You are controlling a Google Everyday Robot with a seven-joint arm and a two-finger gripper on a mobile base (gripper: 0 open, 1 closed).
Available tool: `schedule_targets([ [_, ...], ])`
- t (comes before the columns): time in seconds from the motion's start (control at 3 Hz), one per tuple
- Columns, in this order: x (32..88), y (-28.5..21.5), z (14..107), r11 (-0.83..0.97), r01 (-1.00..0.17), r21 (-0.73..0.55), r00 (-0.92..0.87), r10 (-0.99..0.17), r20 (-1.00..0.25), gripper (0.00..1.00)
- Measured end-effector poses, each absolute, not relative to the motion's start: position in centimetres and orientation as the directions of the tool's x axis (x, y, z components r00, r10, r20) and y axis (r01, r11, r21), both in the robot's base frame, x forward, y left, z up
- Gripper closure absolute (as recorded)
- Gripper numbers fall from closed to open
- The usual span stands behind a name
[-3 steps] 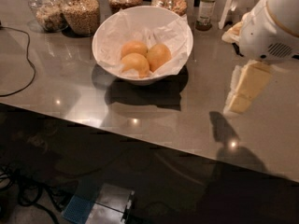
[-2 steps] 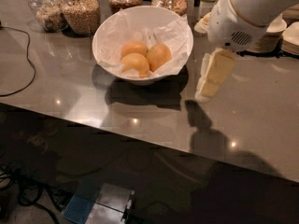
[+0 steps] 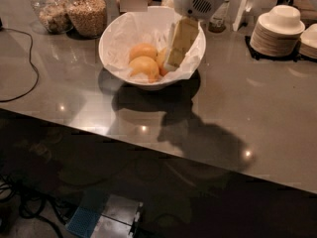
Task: Pick orange from white bowl
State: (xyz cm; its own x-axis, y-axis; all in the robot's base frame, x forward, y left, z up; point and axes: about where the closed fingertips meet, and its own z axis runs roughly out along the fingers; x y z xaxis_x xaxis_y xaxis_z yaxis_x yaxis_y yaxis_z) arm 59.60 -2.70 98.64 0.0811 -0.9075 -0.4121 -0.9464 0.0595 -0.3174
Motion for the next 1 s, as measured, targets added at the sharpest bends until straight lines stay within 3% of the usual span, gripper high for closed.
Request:
schedule_targets([
  [0.33, 62.18, 1.81, 100.50, 0.014, -0.941, -0.339, 0.141, -0.893, -0.428, 0.00],
  [1.0, 62.64, 2.62, 101.08, 0.027, -0.938, -0.345, 0.139, -0.883, -0.448, 0.00],
])
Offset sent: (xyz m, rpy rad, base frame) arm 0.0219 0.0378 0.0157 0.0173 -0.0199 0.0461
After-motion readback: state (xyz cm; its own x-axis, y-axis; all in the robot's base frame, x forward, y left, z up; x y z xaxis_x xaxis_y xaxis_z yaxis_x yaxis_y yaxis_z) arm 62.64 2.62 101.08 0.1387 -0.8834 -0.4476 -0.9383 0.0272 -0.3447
